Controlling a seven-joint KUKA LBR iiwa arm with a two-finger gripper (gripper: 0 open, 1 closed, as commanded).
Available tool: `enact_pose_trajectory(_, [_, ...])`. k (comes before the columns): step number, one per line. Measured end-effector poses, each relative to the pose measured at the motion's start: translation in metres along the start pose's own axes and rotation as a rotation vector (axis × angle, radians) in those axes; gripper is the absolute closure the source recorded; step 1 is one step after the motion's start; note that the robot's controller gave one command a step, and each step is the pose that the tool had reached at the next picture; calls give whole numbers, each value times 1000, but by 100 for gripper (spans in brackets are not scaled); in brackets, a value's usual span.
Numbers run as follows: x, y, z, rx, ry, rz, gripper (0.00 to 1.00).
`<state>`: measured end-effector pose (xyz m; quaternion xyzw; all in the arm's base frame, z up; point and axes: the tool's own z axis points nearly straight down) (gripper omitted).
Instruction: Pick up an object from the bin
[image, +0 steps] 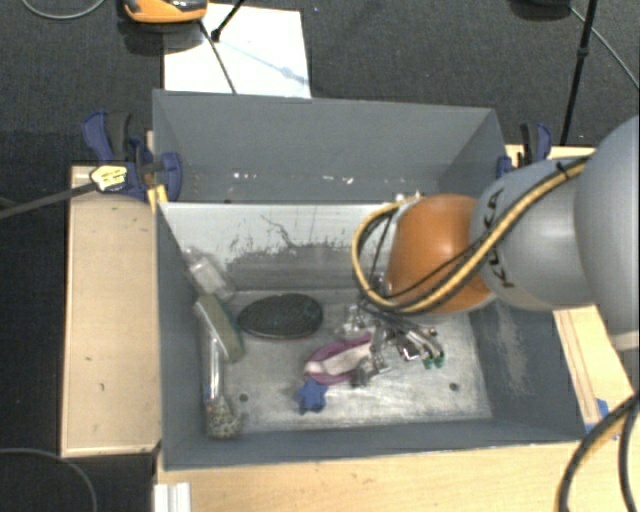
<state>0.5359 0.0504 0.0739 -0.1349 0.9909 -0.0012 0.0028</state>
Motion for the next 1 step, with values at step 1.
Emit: enact_pose_trajectory(1, [59,-66,-170,1,-2,-192,100])
